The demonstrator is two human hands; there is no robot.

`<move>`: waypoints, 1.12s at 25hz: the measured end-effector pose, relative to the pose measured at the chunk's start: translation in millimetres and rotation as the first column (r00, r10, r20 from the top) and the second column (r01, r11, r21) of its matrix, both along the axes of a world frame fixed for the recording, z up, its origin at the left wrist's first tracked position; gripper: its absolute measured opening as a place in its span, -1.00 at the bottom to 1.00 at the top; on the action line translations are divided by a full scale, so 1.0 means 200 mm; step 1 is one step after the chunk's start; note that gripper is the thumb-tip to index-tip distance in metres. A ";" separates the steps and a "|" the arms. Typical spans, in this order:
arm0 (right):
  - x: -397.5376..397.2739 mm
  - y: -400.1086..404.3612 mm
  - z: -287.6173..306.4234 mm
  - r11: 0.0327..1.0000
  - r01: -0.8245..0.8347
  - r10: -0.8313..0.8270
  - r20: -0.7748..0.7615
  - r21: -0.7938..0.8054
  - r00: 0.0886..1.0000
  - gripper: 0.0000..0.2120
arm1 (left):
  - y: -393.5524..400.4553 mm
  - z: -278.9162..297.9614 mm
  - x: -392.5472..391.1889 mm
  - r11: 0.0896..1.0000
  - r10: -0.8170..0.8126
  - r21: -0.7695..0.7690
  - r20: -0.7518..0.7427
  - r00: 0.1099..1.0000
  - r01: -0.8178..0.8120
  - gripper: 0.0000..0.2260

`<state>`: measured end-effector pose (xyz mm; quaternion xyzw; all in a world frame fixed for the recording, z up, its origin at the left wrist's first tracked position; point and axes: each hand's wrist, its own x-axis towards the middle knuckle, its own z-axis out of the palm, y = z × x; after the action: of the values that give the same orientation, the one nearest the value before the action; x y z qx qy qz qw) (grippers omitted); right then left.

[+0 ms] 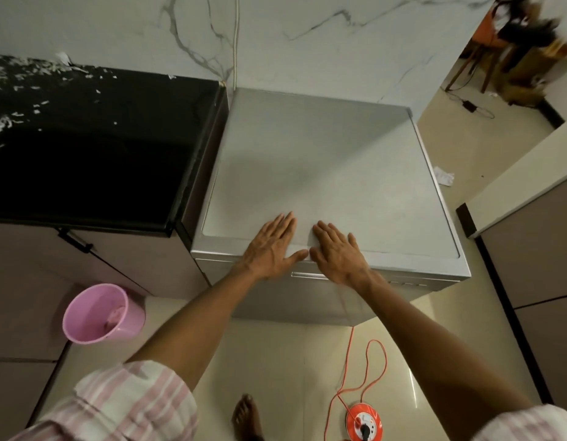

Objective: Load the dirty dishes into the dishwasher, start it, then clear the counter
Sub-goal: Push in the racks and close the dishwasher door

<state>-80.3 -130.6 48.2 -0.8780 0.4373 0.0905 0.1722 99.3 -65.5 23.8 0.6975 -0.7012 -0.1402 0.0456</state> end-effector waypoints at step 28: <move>0.22 -0.33 0.05 0.995 -0.098 0.093 0.158 0.024 0.983 -0.46 | -0.21 0.02 0.07 0.929 0.336 -0.058 -0.278 0.900 -0.365 -0.45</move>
<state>-35.7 -197.1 58.4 -0.8995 0.3784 0.0362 0.2153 112.4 -108.3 27.5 0.7840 -0.5583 -0.1828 0.2008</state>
